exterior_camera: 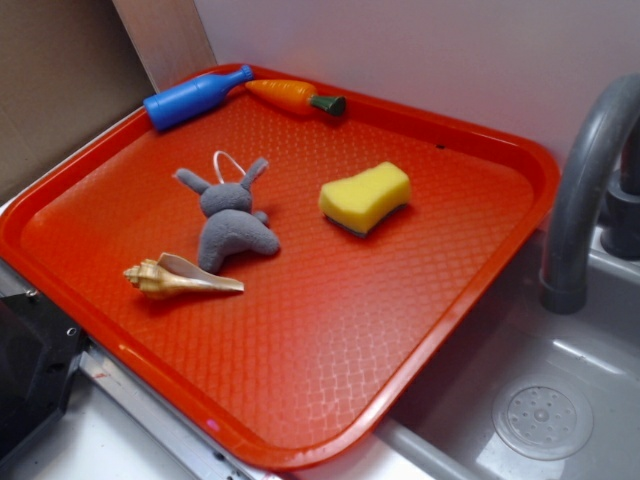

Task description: Grab the green sponge.

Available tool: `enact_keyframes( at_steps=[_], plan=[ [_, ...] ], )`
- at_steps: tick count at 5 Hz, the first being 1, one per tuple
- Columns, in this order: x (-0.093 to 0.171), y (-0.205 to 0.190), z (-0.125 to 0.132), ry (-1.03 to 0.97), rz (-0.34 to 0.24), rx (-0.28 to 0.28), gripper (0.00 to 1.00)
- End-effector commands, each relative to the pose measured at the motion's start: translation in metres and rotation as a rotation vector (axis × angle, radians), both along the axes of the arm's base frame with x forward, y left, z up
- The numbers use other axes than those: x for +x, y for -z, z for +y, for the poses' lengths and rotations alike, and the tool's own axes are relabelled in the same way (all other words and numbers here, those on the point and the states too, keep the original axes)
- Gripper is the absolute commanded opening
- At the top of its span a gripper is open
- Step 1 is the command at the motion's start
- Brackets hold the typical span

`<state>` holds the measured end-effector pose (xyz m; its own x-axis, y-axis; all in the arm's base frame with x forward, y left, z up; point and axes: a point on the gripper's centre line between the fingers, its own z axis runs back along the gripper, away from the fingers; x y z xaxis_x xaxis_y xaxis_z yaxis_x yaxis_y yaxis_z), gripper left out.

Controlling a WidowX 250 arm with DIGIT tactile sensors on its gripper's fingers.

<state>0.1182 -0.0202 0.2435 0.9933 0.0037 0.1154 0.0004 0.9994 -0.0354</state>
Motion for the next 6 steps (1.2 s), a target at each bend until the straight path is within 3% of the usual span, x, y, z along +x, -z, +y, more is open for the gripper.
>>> enact_keyframes(
  at_steps=[1,2,3,4,6],
  plan=[
    [0.0,0.0,0.0,0.0,0.0,0.0,1.0],
    [0.015,0.012,-0.011,-0.083,-0.095,-0.073,1.0],
    [0.034,0.021,-0.017,-0.111,-0.119,-0.12,1.0],
    [0.056,0.034,-0.037,-0.075,-0.149,-0.107,1.0],
    [0.104,0.07,-0.074,0.024,-0.15,-0.074,1.0]
  ],
)
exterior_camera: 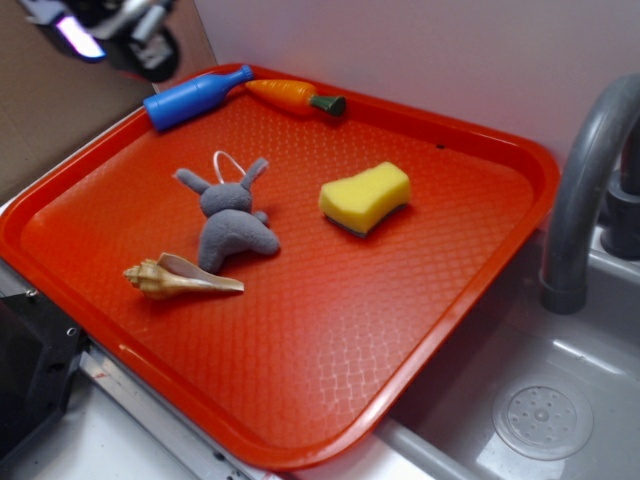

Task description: Grab the green sponge.

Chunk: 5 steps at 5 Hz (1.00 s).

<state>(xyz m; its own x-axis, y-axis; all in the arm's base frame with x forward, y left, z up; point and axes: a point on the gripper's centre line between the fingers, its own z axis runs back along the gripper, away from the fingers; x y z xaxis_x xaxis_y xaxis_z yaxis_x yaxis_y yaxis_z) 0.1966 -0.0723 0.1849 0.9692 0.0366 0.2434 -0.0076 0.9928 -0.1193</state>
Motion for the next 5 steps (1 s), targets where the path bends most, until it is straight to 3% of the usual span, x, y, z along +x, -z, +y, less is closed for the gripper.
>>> enact_keyframes(
  at_steps=[1,2,3,4,5],
  plan=[
    [0.049,0.028,-0.028,0.048,-0.005,0.025,1.0],
    [0.07,0.046,-0.031,0.056,0.028,0.023,1.0],
    [0.085,0.065,-0.037,0.05,0.047,0.084,1.0],
    [0.09,0.085,-0.048,0.103,0.087,0.09,1.0],
    [0.089,0.107,-0.053,0.115,0.134,0.139,1.0]
  ],
)
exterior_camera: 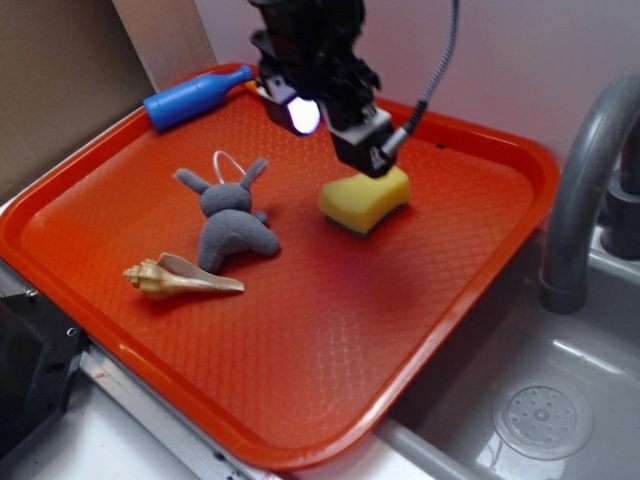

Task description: Grab the green sponge.

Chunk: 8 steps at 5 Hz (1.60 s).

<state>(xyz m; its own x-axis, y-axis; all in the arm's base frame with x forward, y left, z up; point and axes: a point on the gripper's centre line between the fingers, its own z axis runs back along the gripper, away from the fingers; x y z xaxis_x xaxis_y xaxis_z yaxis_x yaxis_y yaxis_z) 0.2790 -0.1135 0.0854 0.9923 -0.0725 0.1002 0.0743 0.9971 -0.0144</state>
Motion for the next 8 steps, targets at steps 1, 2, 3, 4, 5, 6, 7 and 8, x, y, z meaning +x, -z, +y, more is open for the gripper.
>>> enact_keyframes(
  at_steps=[1,2,3,4,5,6,7,8],
  plan=[
    [0.009,0.025,-0.011,0.034,0.037,0.032,1.0],
    [0.01,0.038,-0.012,0.048,0.056,0.059,1.0],
    [0.01,0.053,-0.011,0.051,0.093,0.094,1.0],
    [0.01,0.059,-0.008,0.04,0.106,0.104,0.98],
    [0.007,0.061,-0.01,0.055,0.1,0.105,0.0],
    [0.002,0.055,-0.01,0.046,0.078,0.121,0.0],
    [-0.007,0.015,0.001,0.025,0.033,0.109,0.0],
    [-0.023,-0.033,0.018,-0.033,-0.046,0.088,0.0]
  ],
)
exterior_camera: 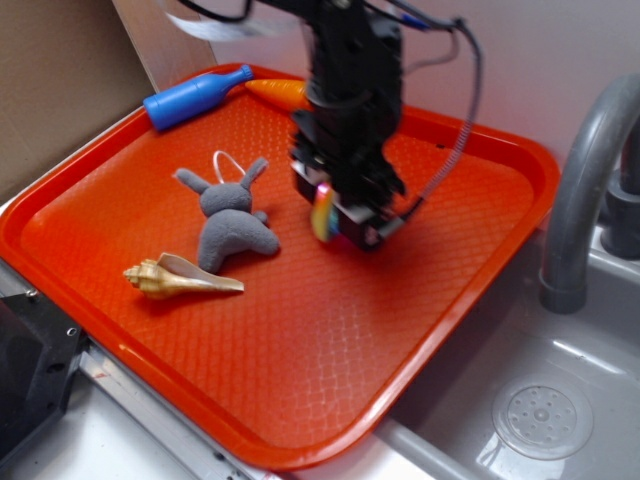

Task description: Grab the green sponge.

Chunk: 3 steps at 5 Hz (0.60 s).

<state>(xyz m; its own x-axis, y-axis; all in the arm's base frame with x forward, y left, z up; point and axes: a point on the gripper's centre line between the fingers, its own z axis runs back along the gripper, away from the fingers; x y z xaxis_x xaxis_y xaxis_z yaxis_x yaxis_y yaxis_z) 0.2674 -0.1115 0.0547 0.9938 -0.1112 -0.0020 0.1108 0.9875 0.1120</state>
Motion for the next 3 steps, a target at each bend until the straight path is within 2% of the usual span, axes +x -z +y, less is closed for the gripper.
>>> enact_keyframes(
  at_steps=[1,2,3],
  plan=[
    [-0.038,-0.114,0.031,-0.11,-0.173,-0.048,0.0],
    [-0.065,-0.154,0.037,-0.104,-0.187,-0.12,0.0],
    [-0.078,-0.161,0.033,-0.063,-0.166,-0.237,0.0]
  ],
)
